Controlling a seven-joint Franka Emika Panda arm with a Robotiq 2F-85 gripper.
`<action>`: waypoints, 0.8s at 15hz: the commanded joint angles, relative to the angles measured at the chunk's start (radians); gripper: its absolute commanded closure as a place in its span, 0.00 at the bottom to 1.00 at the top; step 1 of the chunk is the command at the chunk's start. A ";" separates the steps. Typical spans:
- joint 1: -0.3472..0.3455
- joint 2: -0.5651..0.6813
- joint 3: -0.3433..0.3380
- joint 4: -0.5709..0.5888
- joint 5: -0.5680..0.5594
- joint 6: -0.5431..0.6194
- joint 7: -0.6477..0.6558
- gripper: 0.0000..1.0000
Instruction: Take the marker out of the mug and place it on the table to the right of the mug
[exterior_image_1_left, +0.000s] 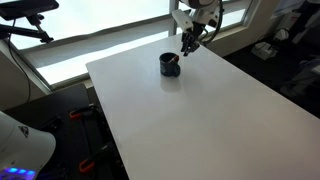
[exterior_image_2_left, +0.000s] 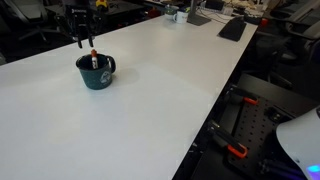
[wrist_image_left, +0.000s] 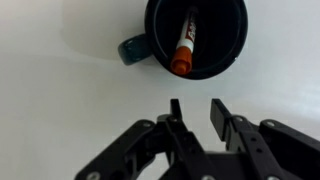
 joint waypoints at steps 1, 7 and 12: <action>0.013 -0.054 -0.008 -0.026 -0.005 0.005 0.034 0.32; 0.020 -0.066 -0.004 0.002 0.000 -0.043 0.057 0.00; 0.032 -0.099 -0.008 -0.037 -0.007 -0.026 0.084 0.00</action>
